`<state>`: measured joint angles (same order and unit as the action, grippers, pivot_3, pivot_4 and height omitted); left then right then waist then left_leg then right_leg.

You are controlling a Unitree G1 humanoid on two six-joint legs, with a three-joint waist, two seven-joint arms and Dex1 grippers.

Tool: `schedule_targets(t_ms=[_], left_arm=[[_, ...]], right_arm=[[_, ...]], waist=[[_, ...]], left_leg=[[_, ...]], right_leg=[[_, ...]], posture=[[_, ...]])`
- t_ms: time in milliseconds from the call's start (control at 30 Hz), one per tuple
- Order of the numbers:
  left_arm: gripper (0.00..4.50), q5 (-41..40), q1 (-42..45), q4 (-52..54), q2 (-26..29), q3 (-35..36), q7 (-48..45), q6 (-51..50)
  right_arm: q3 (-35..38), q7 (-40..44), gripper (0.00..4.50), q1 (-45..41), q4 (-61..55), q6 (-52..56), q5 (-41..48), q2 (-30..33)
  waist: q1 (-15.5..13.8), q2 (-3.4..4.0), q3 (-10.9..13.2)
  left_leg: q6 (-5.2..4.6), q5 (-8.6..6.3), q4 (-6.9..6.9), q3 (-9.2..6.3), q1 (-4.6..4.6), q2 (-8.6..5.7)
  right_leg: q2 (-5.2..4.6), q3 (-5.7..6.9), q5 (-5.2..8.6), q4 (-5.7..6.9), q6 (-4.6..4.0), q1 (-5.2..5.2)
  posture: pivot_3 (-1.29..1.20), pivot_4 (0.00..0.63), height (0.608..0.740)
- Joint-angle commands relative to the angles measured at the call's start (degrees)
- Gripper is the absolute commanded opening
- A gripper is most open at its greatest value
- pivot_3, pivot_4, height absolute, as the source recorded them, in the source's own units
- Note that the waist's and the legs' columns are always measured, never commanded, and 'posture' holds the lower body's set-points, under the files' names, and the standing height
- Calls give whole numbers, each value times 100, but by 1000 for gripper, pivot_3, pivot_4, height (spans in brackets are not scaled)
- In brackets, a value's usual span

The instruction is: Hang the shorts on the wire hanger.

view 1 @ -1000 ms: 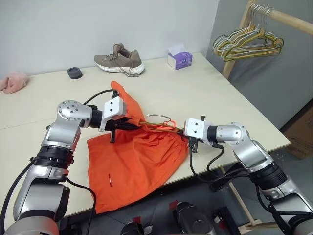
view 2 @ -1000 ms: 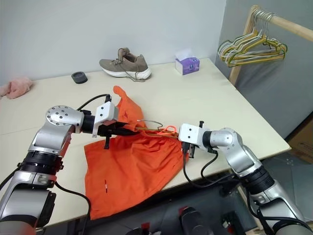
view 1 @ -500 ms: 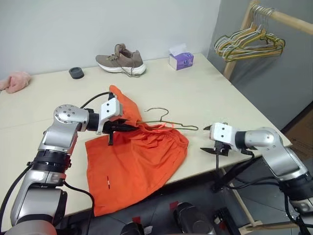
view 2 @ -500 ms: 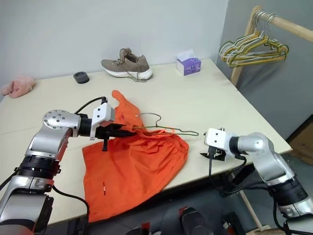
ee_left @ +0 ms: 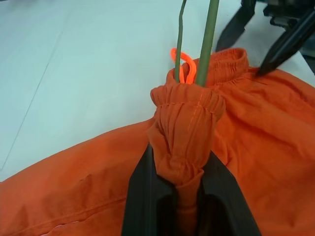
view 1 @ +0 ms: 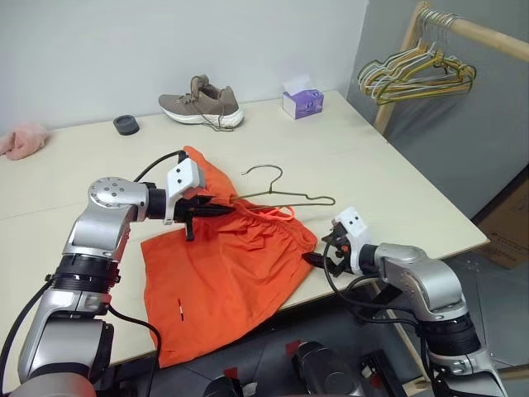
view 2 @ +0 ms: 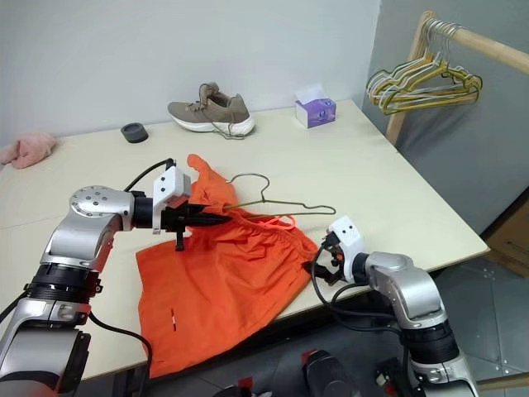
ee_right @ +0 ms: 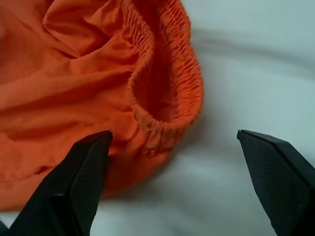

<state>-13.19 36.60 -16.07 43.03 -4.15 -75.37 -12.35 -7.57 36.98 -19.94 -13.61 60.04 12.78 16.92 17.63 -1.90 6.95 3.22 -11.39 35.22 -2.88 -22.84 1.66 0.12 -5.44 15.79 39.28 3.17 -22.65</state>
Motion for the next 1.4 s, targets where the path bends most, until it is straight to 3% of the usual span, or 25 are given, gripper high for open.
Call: schedule_targets(t_ms=[33,100,333,467,767,1033,1400], left_arm=[[0,-154,-28,291,88,282,161,-57],[0,-192,-73,348,91,313,224,-94],[0,-562,-332,792,70,578,434,-662],[0,-1419,-721,1430,149,1150,596,-1810],[0,-2304,-1242,1889,1064,1374,-39,-2964],[0,-1842,-1530,1773,1577,896,-501,-2426],[0,-844,-1212,753,1555,303,-438,-1305]], right_arm=[[-258,-124,4156,-187,194,-95,43,-98],[-427,-75,3756,-182,211,-233,19,-28],[-586,-230,1286,-119,231,-939,-182,156],[-244,-136,25,-192,477,-1564,-252,606],[89,749,25,-325,763,-2087,33,1619],[28,1077,25,-404,591,-2272,102,2048],[-272,1211,25,-261,-97,-2332,32,2285]], waist=[[3,-3,-6],[-3,-4,-13],[-16,-5,-14],[-22,-5,-14],[-29,-5,-14],[-24,-5,-14],[-20,-5,-14]], left_leg=[[0,0,0,1,1,0],[0,0,0,0,1,0],[0,0,0,-2,-1,0],[0,0,-1,0,-3,0],[-1,-1,-3,-3,-2,0],[-1,-1,-5,0,0,0],[-1,-1,-5,1,0,1]], right_leg=[[0,-1,0,-1,0,0],[0,0,0,-1,1,0],[0,3,0,-2,1,0],[-1,1,0,-7,1,1],[-1,8,-1,-17,1,4],[-1,7,0,-20,1,5],[-2,7,0,-22,1,4]], posture=[[-223,53,740],[-219,50,740],[-214,51,740],[-212,49,740],[-206,46,740],[-216,53,740],[-234,58,740]])
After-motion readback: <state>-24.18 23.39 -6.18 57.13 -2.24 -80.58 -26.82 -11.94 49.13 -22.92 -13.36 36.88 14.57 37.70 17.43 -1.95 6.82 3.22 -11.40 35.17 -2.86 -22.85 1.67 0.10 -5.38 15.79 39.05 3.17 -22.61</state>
